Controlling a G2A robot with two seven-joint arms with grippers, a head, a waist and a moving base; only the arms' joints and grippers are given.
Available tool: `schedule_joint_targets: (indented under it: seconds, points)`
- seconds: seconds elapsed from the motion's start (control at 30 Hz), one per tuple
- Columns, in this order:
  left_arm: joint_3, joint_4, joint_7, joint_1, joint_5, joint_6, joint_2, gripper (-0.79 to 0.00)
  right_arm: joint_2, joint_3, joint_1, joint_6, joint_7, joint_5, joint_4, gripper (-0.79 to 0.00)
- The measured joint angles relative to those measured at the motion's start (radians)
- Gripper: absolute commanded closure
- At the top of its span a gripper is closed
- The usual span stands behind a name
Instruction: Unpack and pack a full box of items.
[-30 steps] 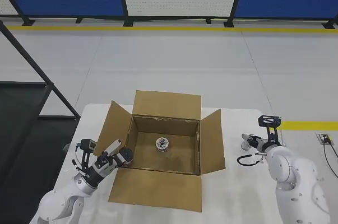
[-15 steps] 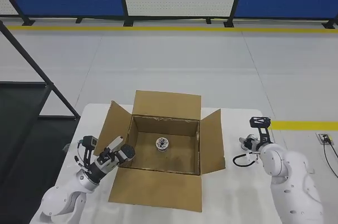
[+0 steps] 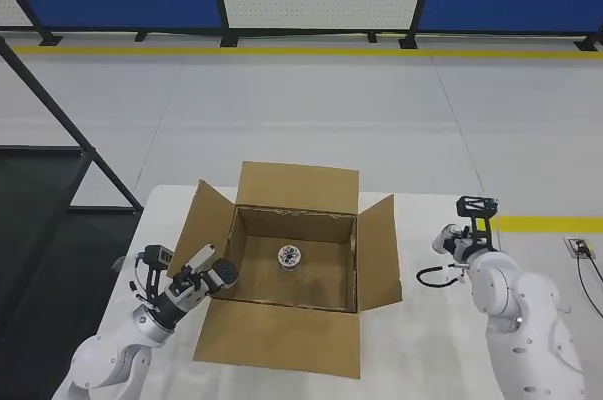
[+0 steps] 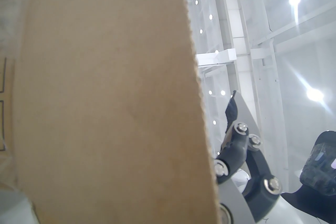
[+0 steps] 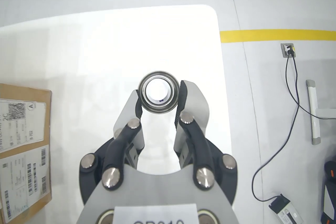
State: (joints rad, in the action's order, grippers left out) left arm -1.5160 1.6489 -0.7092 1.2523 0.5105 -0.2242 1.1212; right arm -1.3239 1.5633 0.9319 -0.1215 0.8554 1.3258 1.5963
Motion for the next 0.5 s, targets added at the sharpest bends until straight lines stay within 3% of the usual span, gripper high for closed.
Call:
schedule_joint_targets:
  seconds: [0.5]
  points:
    - [-0.023, -0.005, -0.004, 0.046, 0.032, -0.053, -0.001, -0.785, -0.002, -0.025, 0.089, 0.084, -0.151, -0.181, 0.351, 0.000]
